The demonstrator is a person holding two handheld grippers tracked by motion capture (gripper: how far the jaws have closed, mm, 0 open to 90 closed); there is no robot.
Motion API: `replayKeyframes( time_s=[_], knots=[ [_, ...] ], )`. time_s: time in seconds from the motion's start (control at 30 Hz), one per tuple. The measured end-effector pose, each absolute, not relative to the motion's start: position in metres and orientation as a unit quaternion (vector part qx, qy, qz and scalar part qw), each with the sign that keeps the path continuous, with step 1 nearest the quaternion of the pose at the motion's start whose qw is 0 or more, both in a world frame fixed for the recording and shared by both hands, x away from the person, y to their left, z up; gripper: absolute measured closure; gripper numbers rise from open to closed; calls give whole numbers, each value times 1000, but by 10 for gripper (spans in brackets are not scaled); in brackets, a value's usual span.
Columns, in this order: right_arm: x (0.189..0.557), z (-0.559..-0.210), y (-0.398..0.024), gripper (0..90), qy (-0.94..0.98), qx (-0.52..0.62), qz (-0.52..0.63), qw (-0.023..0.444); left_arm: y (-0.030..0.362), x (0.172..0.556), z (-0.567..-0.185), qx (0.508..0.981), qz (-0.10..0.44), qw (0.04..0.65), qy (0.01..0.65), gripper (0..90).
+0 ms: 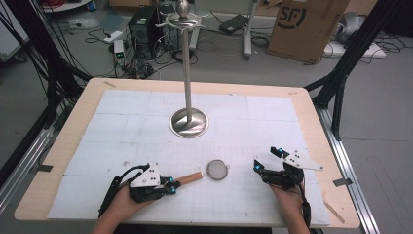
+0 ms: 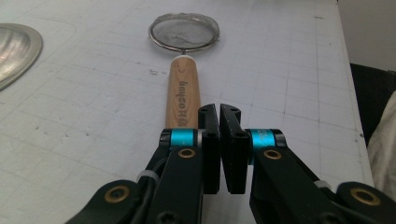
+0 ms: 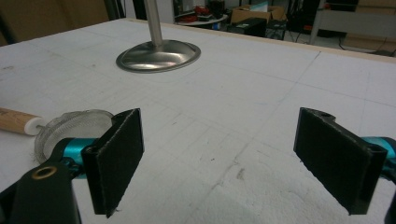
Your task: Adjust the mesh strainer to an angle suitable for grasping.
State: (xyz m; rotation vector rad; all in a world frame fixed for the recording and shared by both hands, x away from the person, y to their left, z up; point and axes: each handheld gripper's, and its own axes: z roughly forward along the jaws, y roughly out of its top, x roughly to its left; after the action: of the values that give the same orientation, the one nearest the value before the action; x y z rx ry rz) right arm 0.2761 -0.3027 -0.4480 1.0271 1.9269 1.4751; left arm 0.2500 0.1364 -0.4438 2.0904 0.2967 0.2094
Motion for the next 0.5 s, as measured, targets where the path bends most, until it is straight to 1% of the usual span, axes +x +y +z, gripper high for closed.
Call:
replayKeyframes(
  time_s=[0.17, 0.5],
  knots=[
    [276, -448, -302, 151, 708, 377, 542, 250, 135, 251, -447, 870, 91, 469, 122, 884],
    [276, -448, -302, 151, 709, 377, 541, 249, 136, 253, -448, 871, 98, 463, 131, 886]
  ],
)
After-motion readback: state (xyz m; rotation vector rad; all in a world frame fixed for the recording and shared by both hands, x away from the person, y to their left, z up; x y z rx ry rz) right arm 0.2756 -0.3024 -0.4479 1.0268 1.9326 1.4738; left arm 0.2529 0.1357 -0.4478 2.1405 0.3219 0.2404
